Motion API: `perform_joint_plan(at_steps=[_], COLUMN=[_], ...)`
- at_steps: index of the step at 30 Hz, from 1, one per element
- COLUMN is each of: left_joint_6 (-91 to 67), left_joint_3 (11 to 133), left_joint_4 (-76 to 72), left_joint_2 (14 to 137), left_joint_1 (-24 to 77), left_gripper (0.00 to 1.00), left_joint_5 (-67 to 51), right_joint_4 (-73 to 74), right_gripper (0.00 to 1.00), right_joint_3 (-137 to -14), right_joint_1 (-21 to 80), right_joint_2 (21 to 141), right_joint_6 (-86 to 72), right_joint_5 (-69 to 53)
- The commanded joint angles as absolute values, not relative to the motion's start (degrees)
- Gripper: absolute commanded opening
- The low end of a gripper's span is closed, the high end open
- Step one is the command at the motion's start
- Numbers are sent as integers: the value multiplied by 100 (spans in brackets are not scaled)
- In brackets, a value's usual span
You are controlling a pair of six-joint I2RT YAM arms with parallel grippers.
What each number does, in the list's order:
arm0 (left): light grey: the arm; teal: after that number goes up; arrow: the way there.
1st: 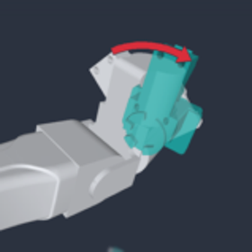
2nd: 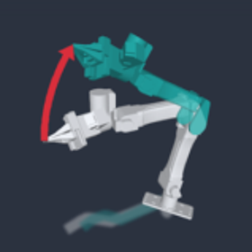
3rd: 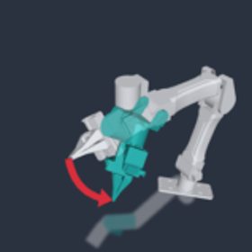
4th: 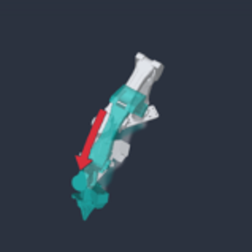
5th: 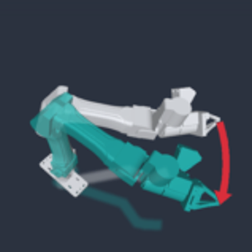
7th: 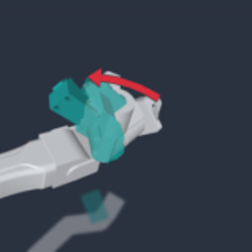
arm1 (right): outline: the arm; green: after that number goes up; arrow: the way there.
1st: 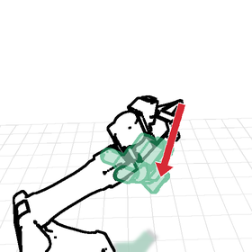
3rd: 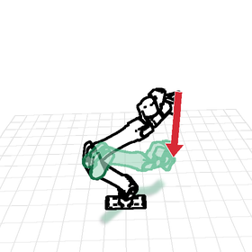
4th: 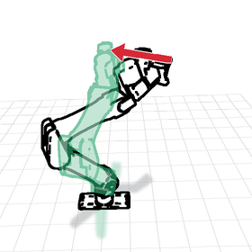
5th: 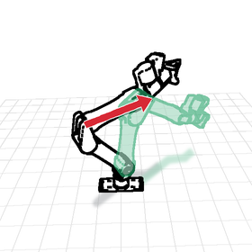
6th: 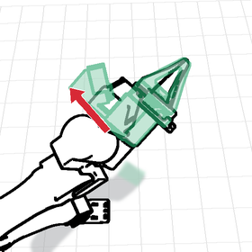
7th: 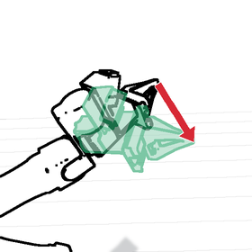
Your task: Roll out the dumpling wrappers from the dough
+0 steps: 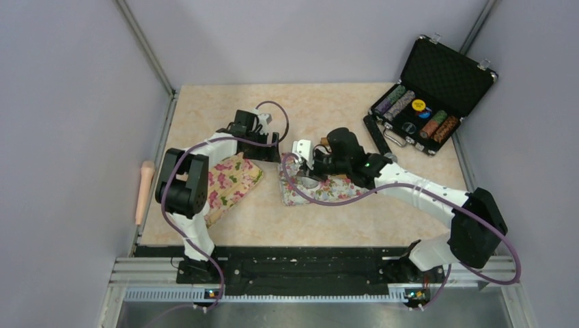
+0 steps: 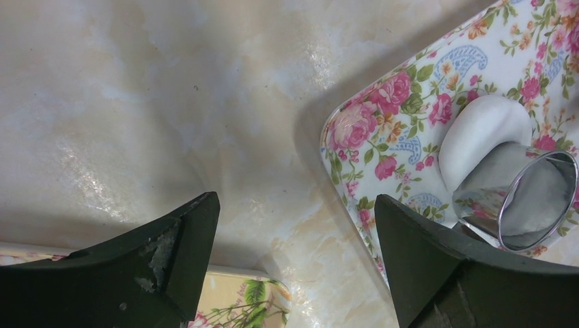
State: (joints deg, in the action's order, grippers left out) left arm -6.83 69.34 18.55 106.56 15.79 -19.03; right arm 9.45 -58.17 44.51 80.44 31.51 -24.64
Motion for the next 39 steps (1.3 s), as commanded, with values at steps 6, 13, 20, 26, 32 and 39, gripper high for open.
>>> perform_joint_plan(at_steps=[6,13,20,26,32,39], left_joint_6=[-598,-591,-582,-582,-572,-578], left_joint_3=[7152,7161,7159,7155,7164,7157], left_joint_4=[1864,1882,1900,1907,1920,1920], left_joint_2=[10705,10695,10662,10635,10632,10626], left_joint_1=[1564,1564,1564,1564,1564,1560], left_gripper=[89,89,89,88,88,88], left_joint_5=[-1943,-1948,-1951,-1960,-1960,-1975], right_joint_4=[1858,2382,2793,3330,3759,4483], right_gripper=[0,0,0,0,0,0], right_joint_3=[-6200,-6152,-6026,-5943,-5936,-6367], right_joint_1=[4586,4588,4584,4582,4490,4406], right_joint_2=[7832,7611,7458,7299,7253,7274], right_joint_6=[3647,4087,4482,4766,4901,4941], right_joint_5=[-2630,-2447,-2227,-2180,-2357,-2956])
